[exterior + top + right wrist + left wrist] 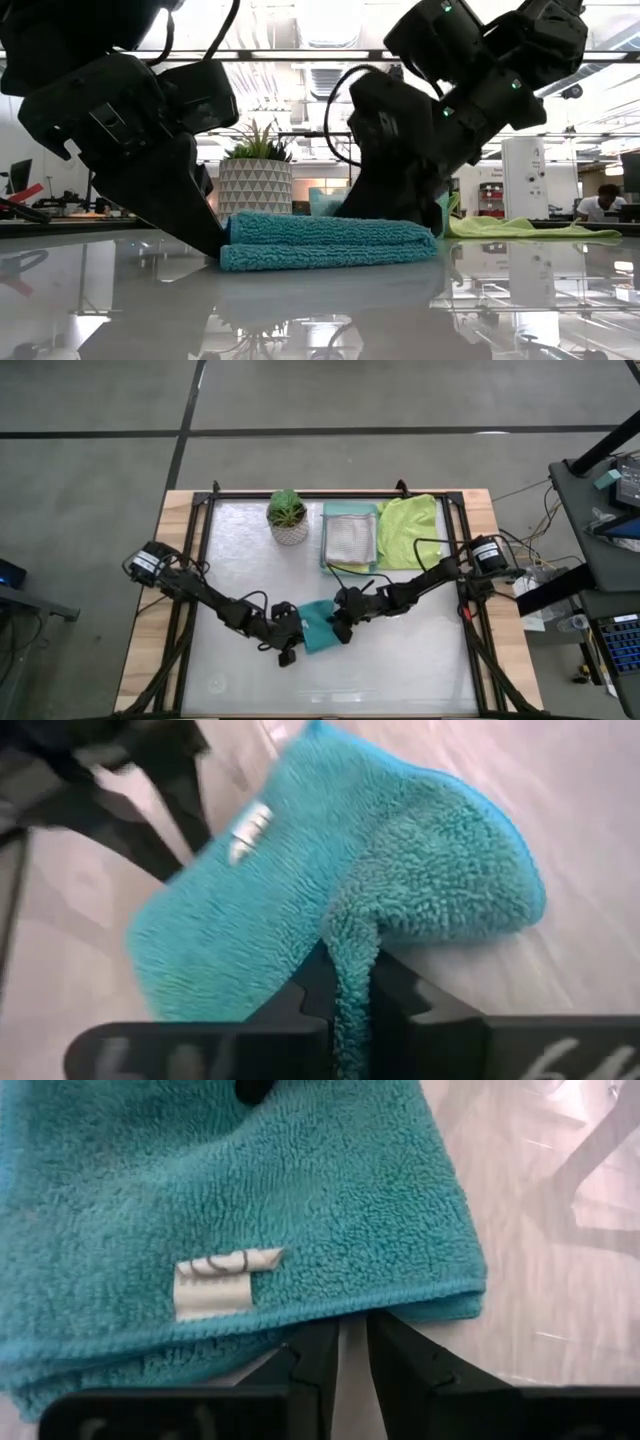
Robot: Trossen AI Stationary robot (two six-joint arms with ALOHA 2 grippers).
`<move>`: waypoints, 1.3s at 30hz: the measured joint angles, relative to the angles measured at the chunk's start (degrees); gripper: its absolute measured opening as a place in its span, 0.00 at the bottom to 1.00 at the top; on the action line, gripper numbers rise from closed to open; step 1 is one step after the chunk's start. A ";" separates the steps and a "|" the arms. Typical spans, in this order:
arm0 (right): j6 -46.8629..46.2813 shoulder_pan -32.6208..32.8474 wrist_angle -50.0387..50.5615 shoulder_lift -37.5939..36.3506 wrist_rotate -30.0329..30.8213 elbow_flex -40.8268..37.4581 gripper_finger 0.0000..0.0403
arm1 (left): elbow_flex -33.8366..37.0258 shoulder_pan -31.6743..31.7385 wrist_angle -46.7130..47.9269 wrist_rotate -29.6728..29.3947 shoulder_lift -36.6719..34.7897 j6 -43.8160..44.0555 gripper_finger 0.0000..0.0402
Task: Fold microfiber towels
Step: Put the folded blue microfiber cloth into the blue bin
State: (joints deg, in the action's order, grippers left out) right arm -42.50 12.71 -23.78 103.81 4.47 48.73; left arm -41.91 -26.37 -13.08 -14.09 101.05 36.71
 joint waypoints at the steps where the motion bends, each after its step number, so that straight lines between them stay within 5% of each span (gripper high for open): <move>1: 0.30 0.00 -0.51 -0.39 -0.03 0.00 0.04 | 0.00 0.00 0.39 0.08 -0.25 -0.15 0.11; 8: 2.84 0.00 1.06 -4.76 -0.03 0.00 0.04 | 0.33 -0.27 8.62 -0.06 -6.47 -5.54 0.11; 16: 8.77 -4.27 4.18 -10.91 -0.01 0.64 0.03 | 0.33 -0.27 23.90 -9.65 -19.24 -10.12 0.11; 28: 17.68 -20.46 13.09 -27.60 -1.99 0.79 0.03 | 0.09 0.31 15.55 -29.90 -40.17 -35.26 0.11; 33: 18.75 -27.55 16.52 -32.23 -1.97 0.78 0.03 | -0.08 1.15 10.69 -30.38 -44.74 -43.93 0.11; 39: 16.06 -33.80 17.55 -29.63 -1.91 0.75 0.03 | 0.11 1.68 5.52 -31.38 -46.36 -50.01 0.11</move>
State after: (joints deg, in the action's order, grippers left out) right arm -26.44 -21.10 -6.23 74.18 2.56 49.48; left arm -41.80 -24.69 -7.55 -45.47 54.69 -13.29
